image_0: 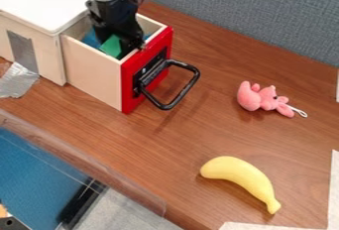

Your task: Took the green toy to the right side of the table

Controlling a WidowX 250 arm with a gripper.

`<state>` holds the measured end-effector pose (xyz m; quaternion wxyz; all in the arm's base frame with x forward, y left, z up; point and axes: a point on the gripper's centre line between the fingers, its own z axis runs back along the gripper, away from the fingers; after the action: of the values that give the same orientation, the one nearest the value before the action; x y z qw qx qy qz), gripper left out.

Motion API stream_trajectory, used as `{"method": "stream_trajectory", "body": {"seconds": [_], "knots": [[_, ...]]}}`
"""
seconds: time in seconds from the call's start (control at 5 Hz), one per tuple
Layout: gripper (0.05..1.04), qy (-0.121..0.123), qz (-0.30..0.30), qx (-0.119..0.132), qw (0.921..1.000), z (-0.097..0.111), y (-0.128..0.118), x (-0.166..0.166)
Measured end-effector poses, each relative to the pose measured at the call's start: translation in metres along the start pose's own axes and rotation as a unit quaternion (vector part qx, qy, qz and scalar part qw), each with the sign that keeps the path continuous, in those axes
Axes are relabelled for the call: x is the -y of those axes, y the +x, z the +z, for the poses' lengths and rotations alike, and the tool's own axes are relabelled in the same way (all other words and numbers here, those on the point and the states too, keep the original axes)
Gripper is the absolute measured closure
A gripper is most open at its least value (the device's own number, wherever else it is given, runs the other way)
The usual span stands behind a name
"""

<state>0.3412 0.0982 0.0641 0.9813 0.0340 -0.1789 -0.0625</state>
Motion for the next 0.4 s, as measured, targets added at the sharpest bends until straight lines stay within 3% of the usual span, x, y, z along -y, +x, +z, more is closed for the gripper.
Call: {"method": "stream_trajectory", "body": {"seconds": [0.2,0.4], "knots": [[0.497,-0.006,-0.002,0.004,1.0000,0.0007,0.0023,0.0016],[0.497,-0.024,-0.002,0.004,0.9997,0.0027,0.0038,0.0061]]}}
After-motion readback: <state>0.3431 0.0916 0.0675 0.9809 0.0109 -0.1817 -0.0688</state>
